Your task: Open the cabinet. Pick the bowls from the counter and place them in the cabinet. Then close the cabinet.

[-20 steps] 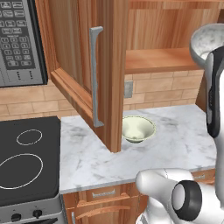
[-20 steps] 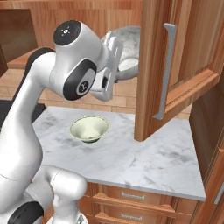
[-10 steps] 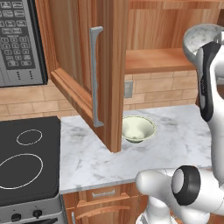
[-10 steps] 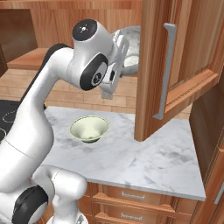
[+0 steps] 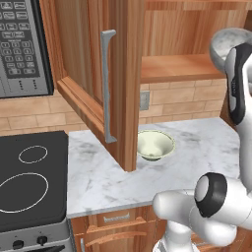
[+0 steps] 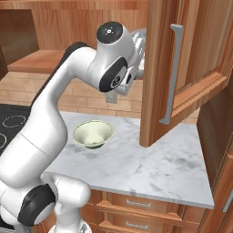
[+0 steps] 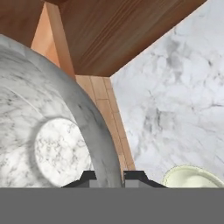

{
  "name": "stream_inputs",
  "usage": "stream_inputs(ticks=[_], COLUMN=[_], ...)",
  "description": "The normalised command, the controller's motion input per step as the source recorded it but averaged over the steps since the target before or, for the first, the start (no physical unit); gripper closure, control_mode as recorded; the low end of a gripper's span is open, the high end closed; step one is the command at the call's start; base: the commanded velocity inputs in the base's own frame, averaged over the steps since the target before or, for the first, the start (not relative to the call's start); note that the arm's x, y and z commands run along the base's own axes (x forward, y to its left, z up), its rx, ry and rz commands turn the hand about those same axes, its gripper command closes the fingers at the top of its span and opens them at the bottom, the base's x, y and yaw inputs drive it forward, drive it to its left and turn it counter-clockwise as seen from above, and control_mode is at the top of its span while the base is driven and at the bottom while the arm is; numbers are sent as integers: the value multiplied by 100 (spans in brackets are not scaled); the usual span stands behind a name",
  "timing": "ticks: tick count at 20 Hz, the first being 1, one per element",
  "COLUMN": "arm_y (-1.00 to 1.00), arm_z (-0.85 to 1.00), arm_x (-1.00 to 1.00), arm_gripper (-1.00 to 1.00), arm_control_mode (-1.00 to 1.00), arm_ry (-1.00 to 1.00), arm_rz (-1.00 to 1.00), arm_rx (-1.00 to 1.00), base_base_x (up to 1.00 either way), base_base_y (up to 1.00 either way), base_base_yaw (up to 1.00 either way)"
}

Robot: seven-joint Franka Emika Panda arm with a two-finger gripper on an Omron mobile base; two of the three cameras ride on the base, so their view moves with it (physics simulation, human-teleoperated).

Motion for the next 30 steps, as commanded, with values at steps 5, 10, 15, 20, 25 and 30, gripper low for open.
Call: stream_inputs(ticks=[5,10,15,20,25,30], arm_y=[-10,0,0,0,0,0], arm_z=[-21,-25,-13,0,0,-2], arm_x=[23,34,51,45,31,30], arm_gripper=[100,100,100,100,100,100], arm_control_mode=[-100,-100,-100,-100,-100,-100], arm_ry=[-11,-7,-1,0,0,-2], arm_rz=[0,5,3,1,0,0], arm_rx=[7,9,3,0,0,0], base_base_x=[0,0,0,0,0,0], base_base_y=[0,0,0,0,0,0], base_base_yaw=[0,0,0,0,0,0])
